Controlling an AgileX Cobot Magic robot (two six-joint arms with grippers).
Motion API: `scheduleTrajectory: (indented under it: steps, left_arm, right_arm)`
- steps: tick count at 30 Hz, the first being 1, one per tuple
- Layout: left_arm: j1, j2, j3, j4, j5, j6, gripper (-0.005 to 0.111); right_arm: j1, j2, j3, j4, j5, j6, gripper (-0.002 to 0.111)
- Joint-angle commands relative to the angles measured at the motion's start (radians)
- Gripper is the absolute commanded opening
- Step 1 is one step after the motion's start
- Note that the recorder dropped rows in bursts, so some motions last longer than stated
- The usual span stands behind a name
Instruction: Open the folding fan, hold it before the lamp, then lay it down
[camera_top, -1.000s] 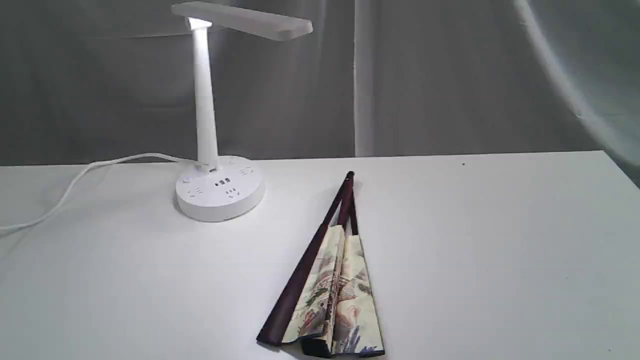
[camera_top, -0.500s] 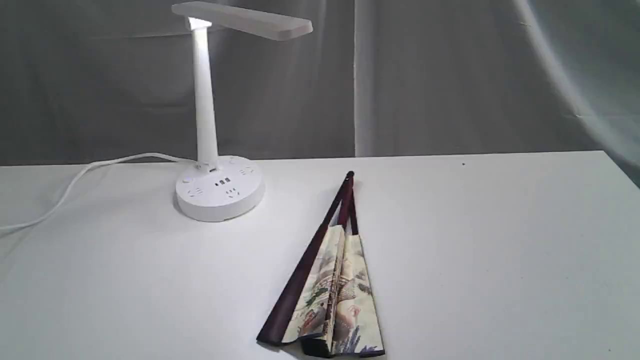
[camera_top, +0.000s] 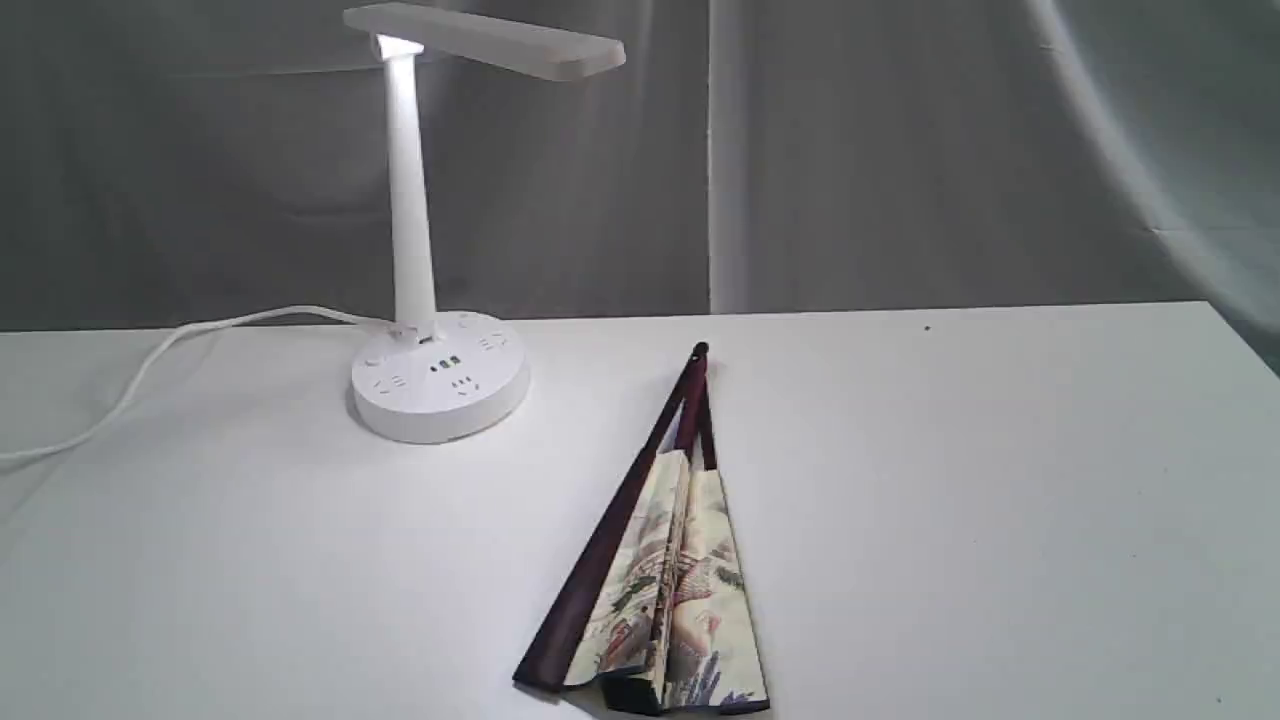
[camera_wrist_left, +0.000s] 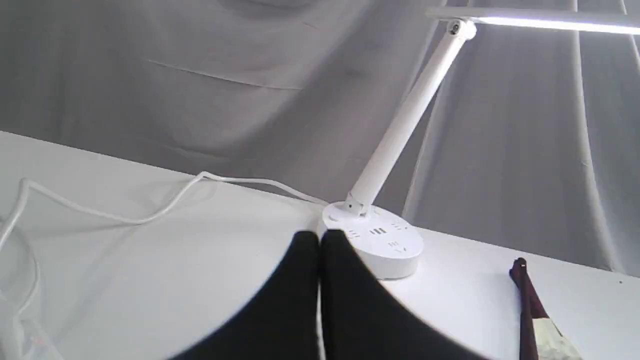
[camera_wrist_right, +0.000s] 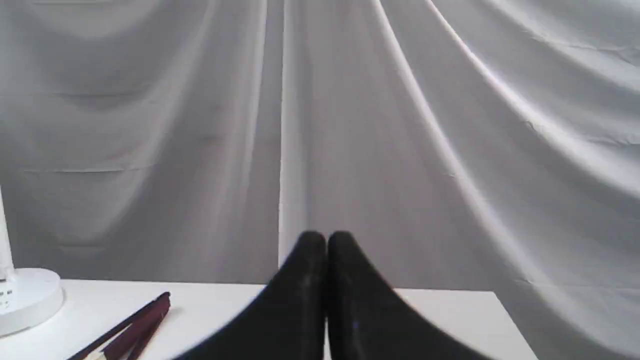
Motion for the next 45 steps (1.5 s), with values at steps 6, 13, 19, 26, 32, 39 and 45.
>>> scheduleTrajectory:
  steps: [6, 13, 19, 26, 32, 39, 45]
  left_arm:
    - [-0.005, -0.003, -0.183, -0.010, 0.192, -0.014, 0.000]
    - [-0.005, -0.003, -0.276, -0.004, 0.273, -0.004, 0.000]
    - [-0.005, 0.090, -0.343, 0.011, 0.396, 0.028, 0.000]
    - [-0.005, 0.341, -0.431, 0.011, 0.417, 0.047, 0.000]
    - [-0.005, 0.577, -0.485, 0.006, 0.419, 0.106, 0.000]
    - [-0.005, 0.814, -0.575, 0.003, 0.419, 0.158, 0.003]
    - [-0.005, 0.980, -0.633, -0.052, 0.408, 0.237, 0.014]
  right_arm:
    - [0.005, -0.005, -0.154, -0.043, 0.240, 0.000, 0.000]
    - [0.005, 0.003, -0.200, -0.053, 0.304, 0.039, 0.000]
    - [0.005, 0.185, -0.246, -0.053, 0.325, 0.109, 0.000]
    - [0.005, 0.449, -0.359, -0.036, 0.378, 0.109, 0.000]
    - [0.005, 0.635, -0.448, 0.004, 0.386, 0.109, 0.000]
    - [0.005, 0.811, -0.509, 0.019, 0.384, 0.109, 0.000]
    - [0.005, 0.928, -0.515, 0.019, 0.369, 0.109, 0.000]
